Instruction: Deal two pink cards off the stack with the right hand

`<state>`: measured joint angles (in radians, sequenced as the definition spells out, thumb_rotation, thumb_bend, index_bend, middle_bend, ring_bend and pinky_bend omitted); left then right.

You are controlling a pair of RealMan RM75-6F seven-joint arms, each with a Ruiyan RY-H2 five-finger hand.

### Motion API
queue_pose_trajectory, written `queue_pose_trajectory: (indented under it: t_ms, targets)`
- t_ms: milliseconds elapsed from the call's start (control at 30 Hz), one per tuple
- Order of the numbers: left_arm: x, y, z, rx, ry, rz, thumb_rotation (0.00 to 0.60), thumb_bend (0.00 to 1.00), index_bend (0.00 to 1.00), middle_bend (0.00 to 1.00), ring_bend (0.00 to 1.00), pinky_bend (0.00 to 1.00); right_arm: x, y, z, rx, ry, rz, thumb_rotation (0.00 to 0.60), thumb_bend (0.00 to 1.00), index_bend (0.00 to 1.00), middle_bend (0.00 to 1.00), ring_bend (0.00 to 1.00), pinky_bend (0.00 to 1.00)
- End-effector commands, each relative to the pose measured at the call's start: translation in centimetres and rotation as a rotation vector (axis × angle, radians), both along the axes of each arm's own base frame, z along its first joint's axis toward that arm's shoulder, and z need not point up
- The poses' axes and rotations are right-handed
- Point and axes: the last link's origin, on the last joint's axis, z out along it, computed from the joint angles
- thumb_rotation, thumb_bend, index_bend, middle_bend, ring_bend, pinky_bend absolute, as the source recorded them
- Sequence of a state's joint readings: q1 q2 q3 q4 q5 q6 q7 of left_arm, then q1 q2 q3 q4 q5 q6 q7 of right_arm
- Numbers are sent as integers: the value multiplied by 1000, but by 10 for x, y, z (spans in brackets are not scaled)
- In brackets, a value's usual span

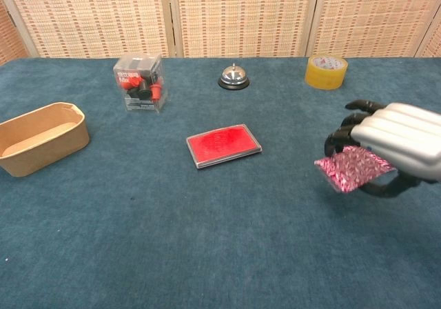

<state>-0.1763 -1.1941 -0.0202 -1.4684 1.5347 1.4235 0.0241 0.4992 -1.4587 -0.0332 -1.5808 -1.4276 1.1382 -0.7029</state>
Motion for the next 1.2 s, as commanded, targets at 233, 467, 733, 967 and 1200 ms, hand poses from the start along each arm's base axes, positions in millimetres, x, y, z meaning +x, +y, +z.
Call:
queue_pose_trajectory:
  t_ms: [233, 467, 733, 967, 1200]
  targets:
    - [1, -1, 2, 6, -7, -4, 600, 484, 0, 0, 0, 60, -6, 24, -24, 67, 72, 44, 600, 273, 501, 420, 195, 0]
    - [0, -1, 3, 10, -14, -4, 600, 483, 0, 0, 0, 60, -7, 27, -27, 77, 91, 65, 600, 271, 299, 308, 108, 0]
    - [0, -2, 3, 10, -17, -5, 600, 483, 0, 0, 0, 60, -11, 32, -26, 111, 123, 48, 600, 271, 84, 168, 34, 0]
    - [1, -3, 3, 10, -17, -7, 600, 483, 0, 0, 0, 60, -11, 33, -16, 103, 128, 40, 600, 271, 0, 113, 0, 0]
    - [-1, -3, 2, 7, -15, -4, 600, 483, 0, 0, 0, 60, -18, -3, 6, -21, 81, -52, 600, 271, 7, 114, 0, 0]
